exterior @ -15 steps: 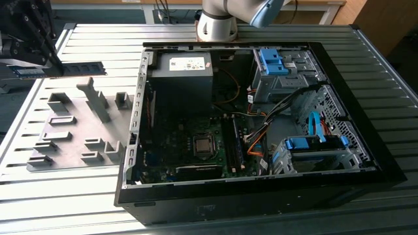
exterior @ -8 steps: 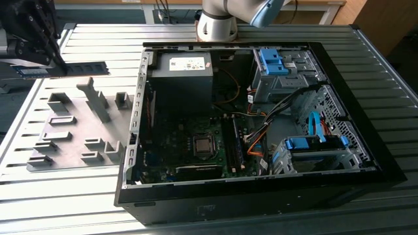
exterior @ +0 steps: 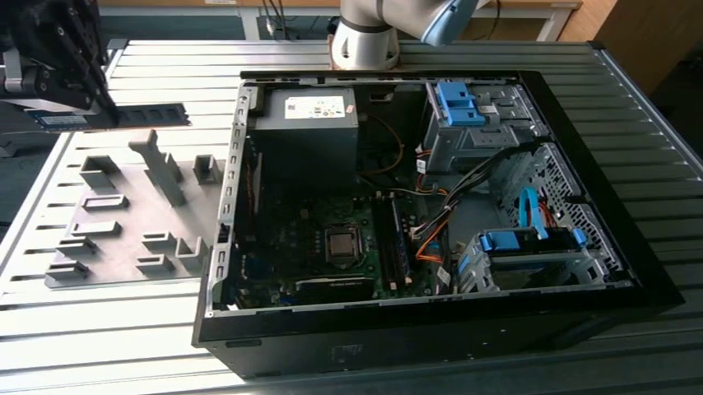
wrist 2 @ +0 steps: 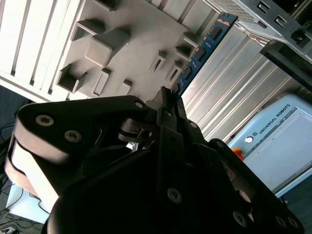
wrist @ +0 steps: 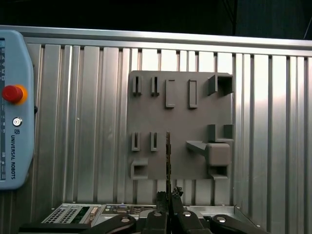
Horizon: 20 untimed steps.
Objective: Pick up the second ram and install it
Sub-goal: 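Pick up the second ram and move it above second insertion slot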
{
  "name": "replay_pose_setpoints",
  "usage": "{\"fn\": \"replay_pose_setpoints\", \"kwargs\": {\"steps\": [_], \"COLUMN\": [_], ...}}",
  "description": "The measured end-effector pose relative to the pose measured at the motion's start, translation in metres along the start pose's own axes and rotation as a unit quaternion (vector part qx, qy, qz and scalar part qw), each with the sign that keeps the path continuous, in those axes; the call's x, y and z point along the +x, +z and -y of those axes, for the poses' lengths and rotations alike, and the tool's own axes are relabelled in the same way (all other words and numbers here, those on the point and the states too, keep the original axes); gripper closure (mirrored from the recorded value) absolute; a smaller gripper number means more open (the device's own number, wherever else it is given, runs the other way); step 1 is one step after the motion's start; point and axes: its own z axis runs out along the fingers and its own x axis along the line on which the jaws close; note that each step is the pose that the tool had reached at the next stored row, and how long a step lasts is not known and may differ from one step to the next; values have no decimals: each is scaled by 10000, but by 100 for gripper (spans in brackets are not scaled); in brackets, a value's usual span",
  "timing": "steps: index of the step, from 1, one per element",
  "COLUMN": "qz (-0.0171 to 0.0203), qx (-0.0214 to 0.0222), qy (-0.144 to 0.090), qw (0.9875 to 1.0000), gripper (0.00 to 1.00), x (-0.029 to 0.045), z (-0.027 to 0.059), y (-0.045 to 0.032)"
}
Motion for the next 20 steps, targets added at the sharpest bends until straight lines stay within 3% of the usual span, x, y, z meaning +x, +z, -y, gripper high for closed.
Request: {"fn": "replay_pose_setpoints", "kwargs": {"steps": [20], "qz": [0], "qx": [0], "qy": [0], "qw": [10000], "gripper": [86], "x": [2], "z": [153], "y": [-4]}}
